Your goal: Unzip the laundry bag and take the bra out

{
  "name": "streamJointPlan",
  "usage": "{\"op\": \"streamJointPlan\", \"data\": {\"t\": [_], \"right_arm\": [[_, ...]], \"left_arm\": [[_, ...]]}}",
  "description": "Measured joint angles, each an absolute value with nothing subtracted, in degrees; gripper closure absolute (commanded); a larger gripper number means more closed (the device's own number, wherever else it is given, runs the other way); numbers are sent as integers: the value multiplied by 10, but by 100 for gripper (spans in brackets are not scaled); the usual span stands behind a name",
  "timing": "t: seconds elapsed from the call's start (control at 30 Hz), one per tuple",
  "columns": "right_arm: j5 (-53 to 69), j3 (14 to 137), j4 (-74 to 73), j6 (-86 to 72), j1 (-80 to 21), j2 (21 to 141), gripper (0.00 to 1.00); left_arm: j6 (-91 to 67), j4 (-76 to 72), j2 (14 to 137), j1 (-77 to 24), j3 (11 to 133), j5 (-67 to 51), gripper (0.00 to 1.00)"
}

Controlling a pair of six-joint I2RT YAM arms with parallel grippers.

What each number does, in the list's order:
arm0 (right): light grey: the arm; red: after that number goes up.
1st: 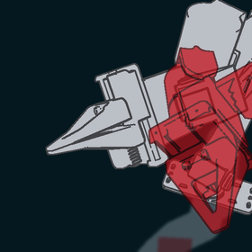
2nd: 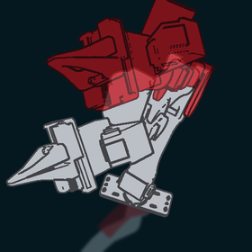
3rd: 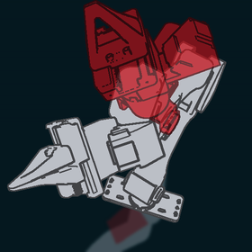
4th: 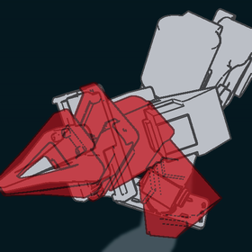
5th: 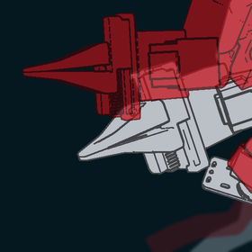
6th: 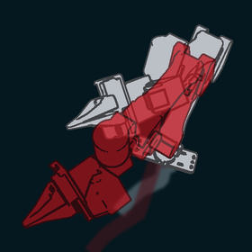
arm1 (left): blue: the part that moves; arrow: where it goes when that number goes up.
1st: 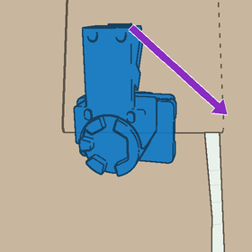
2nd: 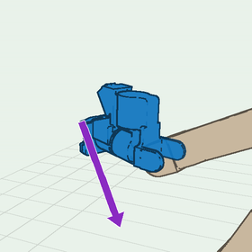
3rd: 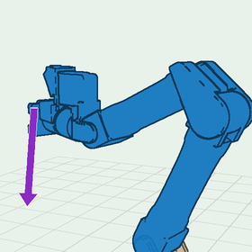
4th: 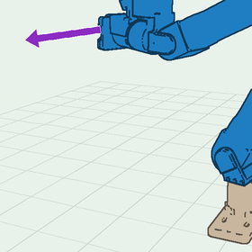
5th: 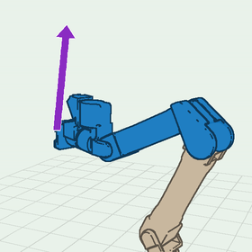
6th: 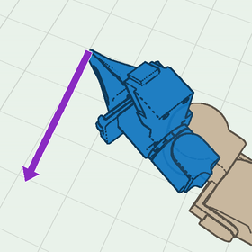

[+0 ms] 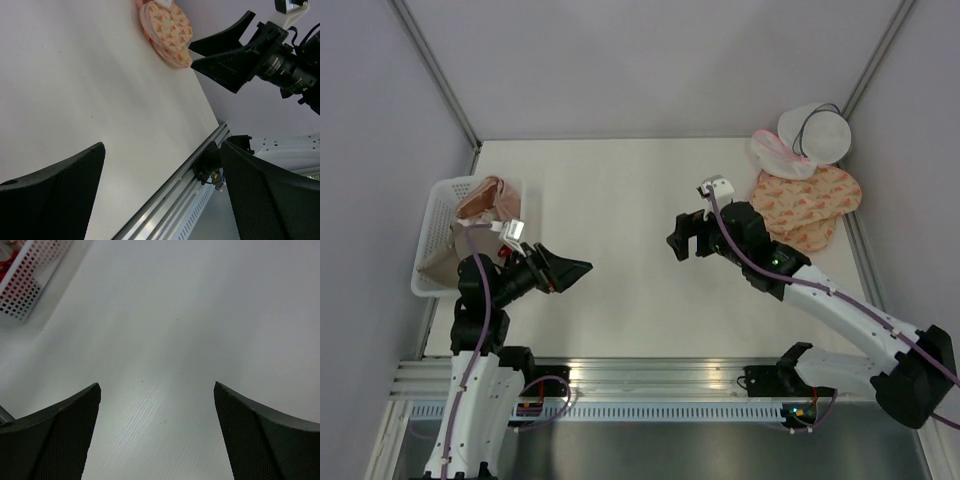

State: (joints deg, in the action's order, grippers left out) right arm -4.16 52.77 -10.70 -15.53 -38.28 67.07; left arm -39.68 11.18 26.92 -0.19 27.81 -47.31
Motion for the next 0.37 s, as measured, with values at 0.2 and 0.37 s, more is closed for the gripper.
{"op": "streamJointPlan", "data": {"t": [0.2, 0.37], "right_arm": [[-53, 426, -93, -174, -418, 517, 2], [-77, 375, -72, -179, -418, 465, 2]], "left_arm": [[-389, 136, 227, -8, 279, -465, 0], [-389, 143, 197, -8, 281, -468, 0]]}}
